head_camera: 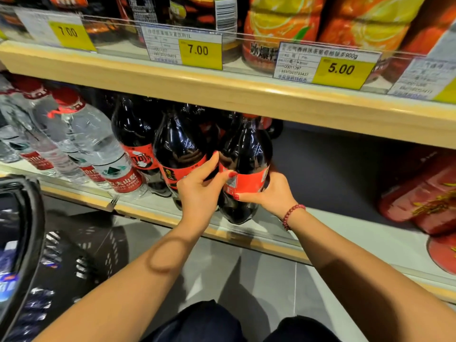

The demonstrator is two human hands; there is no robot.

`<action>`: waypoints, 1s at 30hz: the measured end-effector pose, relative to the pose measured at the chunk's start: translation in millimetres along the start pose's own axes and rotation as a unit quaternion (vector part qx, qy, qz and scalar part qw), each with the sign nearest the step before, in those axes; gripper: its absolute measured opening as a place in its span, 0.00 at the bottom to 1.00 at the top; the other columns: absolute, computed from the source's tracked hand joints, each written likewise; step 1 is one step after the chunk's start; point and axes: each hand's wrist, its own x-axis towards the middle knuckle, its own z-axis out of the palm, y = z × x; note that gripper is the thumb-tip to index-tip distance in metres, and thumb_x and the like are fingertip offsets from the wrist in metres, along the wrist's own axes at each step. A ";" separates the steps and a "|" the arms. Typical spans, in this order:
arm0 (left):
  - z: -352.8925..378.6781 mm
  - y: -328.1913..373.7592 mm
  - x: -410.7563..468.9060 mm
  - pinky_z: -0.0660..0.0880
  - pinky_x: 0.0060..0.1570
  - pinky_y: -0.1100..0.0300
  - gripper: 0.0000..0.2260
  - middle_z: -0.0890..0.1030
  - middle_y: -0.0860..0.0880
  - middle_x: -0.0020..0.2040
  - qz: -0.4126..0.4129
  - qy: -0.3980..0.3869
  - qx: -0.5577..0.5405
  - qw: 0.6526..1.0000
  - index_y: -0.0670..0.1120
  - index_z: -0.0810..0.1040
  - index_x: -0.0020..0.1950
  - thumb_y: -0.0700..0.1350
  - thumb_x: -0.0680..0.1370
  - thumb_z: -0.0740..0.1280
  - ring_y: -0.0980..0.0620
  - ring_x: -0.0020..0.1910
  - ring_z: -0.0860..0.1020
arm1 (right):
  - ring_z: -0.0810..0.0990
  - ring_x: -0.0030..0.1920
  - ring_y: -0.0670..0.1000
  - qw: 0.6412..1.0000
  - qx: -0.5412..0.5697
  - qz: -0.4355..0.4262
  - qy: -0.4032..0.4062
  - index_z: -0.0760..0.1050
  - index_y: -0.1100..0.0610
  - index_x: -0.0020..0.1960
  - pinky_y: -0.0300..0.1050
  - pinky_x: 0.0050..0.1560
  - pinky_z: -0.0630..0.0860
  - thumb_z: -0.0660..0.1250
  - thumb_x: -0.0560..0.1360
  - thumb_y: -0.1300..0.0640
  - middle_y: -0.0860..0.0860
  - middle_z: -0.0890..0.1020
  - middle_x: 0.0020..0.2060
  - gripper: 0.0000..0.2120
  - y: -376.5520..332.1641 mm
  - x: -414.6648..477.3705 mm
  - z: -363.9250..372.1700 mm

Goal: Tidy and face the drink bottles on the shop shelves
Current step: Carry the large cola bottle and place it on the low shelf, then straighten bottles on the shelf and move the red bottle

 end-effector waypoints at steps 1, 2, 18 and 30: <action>-2.8 0.5 -0.2 0.73 0.54 0.72 0.22 0.83 0.62 0.50 0.008 0.007 0.007 1.000 0.49 0.77 0.61 0.36 0.69 0.75 0.66 0.53 0.79 | 0.83 0.44 0.38 1.000 0.000 -0.002 0.002 0.78 0.44 0.44 0.29 0.40 0.76 0.83 0.56 0.56 0.38 0.84 0.37 0.22 0.1 1.2 3.6; -6.1 1.0 -0.3 0.73 0.56 0.70 0.22 0.82 0.57 0.52 0.015 0.011 0.015 1.000 0.49 0.76 0.61 0.36 0.69 0.75 0.64 0.54 0.78 | 0.83 0.44 0.37 1.000 -0.003 -0.006 0.005 0.78 0.44 0.44 0.29 0.40 0.76 0.83 0.56 0.56 0.39 0.84 0.38 0.22 -0.1 2.8 7.3; -19.4 -4.5 0.8 0.75 0.54 0.68 0.22 0.81 0.56 0.55 0.011 -0.009 0.010 1.000 0.57 0.77 0.58 0.37 0.69 0.75 0.61 0.56 0.79 | 0.81 0.46 0.37 0.995 -0.077 0.022 -0.057 0.76 0.41 0.47 0.37 0.49 0.79 0.81 0.60 0.50 0.41 0.83 0.44 0.20 -2.8 5.7 7.4; -50.8 148.5 -9.5 0.63 0.70 0.52 0.27 0.67 0.43 0.73 -0.019 -0.336 0.456 0.824 0.45 0.68 0.72 0.46 0.74 0.70 0.44 0.71 0.65 | 0.65 0.71 0.56 0.915 -0.385 0.098 -0.070 0.60 0.55 0.74 0.50 0.70 0.64 0.75 0.65 0.43 0.54 0.68 0.71 0.44 -137.4 -98.1 -88.5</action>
